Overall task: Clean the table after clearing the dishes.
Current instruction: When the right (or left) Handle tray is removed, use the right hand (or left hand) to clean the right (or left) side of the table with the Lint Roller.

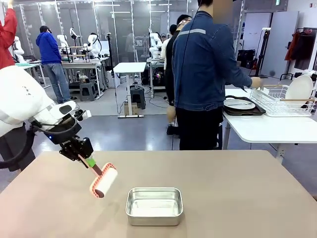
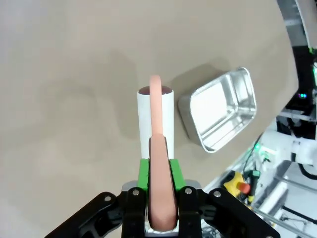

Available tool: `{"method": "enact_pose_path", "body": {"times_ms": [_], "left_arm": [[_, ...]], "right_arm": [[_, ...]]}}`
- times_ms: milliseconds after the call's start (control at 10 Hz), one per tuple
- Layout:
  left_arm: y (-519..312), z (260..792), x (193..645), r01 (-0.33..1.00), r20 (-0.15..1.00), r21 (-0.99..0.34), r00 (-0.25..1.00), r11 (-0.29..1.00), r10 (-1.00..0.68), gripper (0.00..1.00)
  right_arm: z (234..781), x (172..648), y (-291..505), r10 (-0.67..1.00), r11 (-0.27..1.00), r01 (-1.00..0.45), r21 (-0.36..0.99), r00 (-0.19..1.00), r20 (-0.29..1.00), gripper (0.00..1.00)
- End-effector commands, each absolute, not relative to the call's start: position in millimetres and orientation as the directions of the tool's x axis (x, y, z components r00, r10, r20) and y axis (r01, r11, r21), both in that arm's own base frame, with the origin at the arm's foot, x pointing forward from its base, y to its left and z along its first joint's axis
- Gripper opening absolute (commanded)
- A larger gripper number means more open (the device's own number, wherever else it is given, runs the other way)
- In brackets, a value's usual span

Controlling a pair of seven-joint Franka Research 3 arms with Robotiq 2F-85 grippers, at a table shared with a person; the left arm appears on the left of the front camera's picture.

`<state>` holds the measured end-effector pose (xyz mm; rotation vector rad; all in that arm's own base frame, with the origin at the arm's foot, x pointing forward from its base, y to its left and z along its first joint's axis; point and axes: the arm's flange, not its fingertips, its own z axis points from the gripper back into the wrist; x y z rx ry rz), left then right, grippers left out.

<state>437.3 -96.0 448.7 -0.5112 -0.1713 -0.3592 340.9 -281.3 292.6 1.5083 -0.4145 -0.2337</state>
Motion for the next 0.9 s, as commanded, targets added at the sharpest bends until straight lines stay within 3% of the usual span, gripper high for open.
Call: {"method": "enact_pose_path", "body": {"times_ms": [0,200,300,500,800], "left_arm": [[-99,461,439,0.393,0.235,-0.453,0.919,0.8,-0.318,0.09],[-99,461,439,0.393,0.235,-0.453,0.919,0.8,-0.318,0.09],[-99,449,437,0.384,0.247,-0.446,0.921,0.809,-0.301,0.21],[-87,442,471,0.306,0.232,-0.617,0.951,0.725,-0.204,0.21],[-78,406,499,0.197,0.192,-0.694,0.978,0.693,-0.086,0.21]], "right_arm": [[295,339,-280,-0.396,0.067,-0.097,0.993,0.911,0.116,1.0],[295,339,-280,-0.396,0.067,-0.097,0.993,0.911,0.116,1.0],[295,339,-280,-0.396,0.067,-0.097,0.993,0.911,0.116,1.0],[295,339,-280,-0.396,0.067,-0.097,0.993,0.911,0.116,1.0],[295,339,-280,-0.396,0.067,-0.097,0.993,0.911,0.116,1.0]]}}
